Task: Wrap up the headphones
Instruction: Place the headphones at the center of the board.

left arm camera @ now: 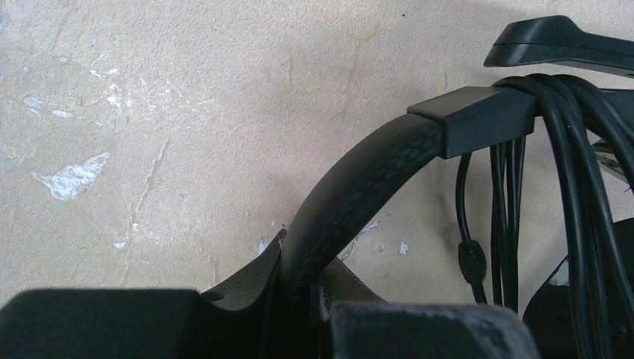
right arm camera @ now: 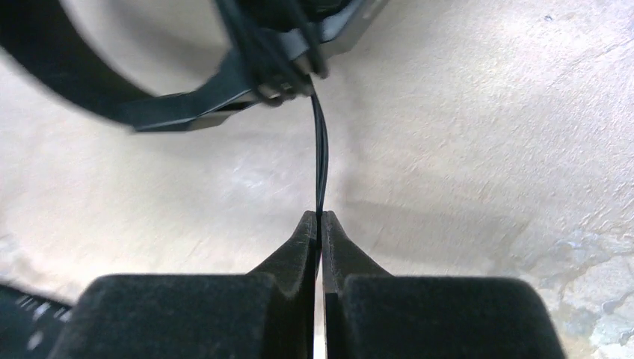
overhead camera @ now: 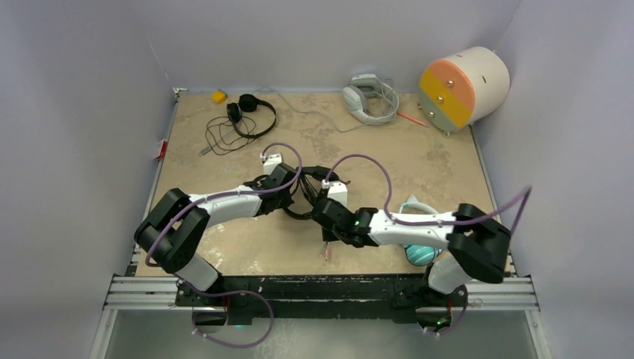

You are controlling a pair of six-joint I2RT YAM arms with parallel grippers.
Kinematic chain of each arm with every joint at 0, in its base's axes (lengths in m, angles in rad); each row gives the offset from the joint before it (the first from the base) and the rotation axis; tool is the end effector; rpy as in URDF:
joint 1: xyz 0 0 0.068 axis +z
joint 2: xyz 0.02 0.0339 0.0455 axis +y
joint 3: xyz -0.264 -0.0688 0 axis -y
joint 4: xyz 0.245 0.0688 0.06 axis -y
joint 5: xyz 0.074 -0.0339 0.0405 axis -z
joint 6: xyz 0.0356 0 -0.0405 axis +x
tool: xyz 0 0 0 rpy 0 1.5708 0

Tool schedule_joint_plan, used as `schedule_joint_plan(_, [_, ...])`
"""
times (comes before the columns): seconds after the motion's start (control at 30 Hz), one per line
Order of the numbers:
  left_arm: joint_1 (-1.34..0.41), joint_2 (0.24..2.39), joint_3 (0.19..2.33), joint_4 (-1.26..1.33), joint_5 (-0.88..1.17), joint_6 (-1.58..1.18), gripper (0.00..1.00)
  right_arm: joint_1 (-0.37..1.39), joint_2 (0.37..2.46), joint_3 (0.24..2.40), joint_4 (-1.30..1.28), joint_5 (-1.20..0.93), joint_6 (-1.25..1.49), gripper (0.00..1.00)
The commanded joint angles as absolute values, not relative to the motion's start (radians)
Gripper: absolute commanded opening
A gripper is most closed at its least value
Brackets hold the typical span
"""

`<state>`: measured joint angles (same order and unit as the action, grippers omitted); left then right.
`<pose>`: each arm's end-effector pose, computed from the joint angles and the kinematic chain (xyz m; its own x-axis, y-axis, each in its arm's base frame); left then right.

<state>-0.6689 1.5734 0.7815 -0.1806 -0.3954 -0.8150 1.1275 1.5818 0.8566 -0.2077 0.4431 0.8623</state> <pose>0.2405 -0.1726 0.1570 -0.7372 -0.2733 -0.6179 -0.1960 0.9617 -0.1916 0.1464 0.2728 0.1746 -0.7608 -0.0028 -0.6490 -0.1981 0.9533 0.2281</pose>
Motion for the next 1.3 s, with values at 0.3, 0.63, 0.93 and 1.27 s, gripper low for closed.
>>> schedule_joint_plan(0.3, [-0.673,1.554,0.787,-0.121,-0.413,-0.811,0.0,1.125,1.358,0.901,-0.11,0.239,0.793,0.0])
schedule_joint_plan(0.63, [-0.704,1.548,0.78,-0.111,-0.374,-0.81,0.0,0.955,1.45,0.888,0.152,0.081,0.939,0.0])
schedule_joint_plan(0.93, [-0.718,1.529,0.76,-0.112,-0.348,-0.825,0.0,0.913,1.564,0.917,0.273,0.162,1.088,0.0])
schedule_joint_plan(1.27, [-0.721,1.52,0.75,-0.113,-0.329,-0.832,0.0,0.897,1.613,0.931,0.312,0.305,1.196,0.01])
